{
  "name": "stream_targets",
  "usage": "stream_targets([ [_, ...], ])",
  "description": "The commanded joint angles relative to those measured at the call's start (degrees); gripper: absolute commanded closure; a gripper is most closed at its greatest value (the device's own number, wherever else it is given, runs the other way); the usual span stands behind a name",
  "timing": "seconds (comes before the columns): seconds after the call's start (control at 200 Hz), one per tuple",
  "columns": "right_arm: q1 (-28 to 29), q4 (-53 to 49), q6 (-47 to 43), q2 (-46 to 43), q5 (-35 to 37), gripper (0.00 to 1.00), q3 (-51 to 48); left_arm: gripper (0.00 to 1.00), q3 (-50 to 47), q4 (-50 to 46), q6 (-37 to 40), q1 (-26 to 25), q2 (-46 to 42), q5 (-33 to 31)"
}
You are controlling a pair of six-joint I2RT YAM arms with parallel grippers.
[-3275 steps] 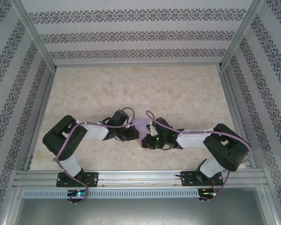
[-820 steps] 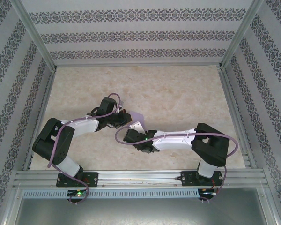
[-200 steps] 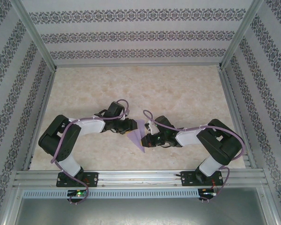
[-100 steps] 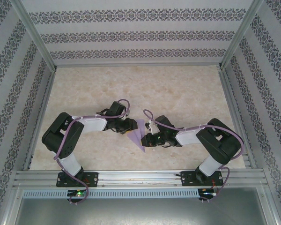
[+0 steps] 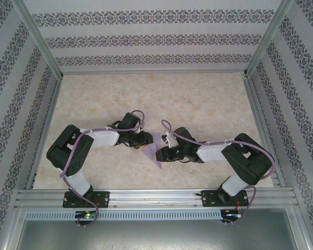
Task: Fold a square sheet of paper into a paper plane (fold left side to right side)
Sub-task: Fourth fold the wing at the center of the table.
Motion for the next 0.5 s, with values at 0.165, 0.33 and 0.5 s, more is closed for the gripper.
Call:
stream_targets([
  [0.165,-3.66,0.73,1.26,-2.1,-1.48,0.55,0.54,0.57,-0.27,-3.06,0.82,-0.72,0.88,-3.04],
  [0.33,-4.28,1.7,2.51,2.26,-2.73,0.55,3.55,0.57,-0.38,-2.63,0.71,-0.83,0.71,-3.05],
  [0.5,-4.26,3.53,3.42,5.65,-3.22,0.56,5.56,0.57,-0.38,-2.62,0.75,-0.83,0.8,-3.03],
])
